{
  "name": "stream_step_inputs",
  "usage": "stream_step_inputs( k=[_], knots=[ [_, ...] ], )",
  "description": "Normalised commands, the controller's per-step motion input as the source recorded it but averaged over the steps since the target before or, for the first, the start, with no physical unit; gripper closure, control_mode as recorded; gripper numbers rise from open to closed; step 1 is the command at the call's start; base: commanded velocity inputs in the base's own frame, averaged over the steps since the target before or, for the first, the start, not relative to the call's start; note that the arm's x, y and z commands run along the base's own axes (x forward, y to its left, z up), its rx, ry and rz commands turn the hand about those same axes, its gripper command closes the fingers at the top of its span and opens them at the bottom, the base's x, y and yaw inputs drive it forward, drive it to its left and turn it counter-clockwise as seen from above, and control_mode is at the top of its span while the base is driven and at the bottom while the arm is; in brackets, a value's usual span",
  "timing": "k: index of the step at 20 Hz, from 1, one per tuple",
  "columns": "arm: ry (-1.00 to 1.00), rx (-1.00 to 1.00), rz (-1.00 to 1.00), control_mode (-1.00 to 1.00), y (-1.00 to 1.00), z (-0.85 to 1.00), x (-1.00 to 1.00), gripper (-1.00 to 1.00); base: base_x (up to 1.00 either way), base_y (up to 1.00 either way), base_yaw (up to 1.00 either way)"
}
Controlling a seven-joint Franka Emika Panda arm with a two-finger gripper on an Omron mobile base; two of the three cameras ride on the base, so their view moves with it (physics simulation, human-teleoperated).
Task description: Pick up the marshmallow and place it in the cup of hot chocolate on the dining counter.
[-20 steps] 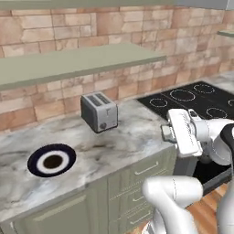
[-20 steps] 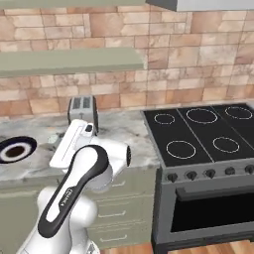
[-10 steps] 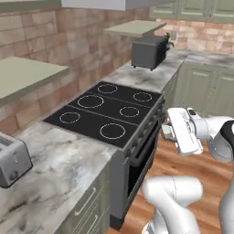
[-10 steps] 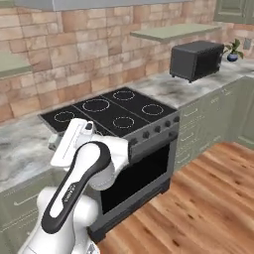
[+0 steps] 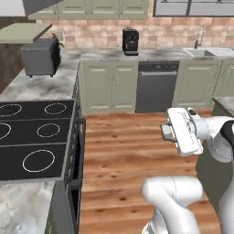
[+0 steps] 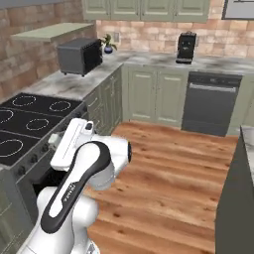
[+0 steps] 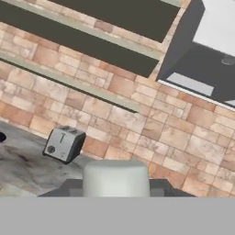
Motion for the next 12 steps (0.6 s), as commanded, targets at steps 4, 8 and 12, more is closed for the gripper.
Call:
stream_step_inputs(
  k=[4, 8, 12],
  knots=[
    [0.0, 0.0, 0.0, 1.0, 0.0, 0.0, 0.0, 1.0, 0.0, -0.21, -0.86],
    [0.0, 0.0, 0.0, 1.0, 0.0, 0.0, 0.0, 1.0, 0.0, -0.02, -0.88],
    [0.0, 0.0, 0.0, 1.0, 0.0, 0.0, 0.0, 1.0, 0.0, 0.0, -0.88]
  ],
)
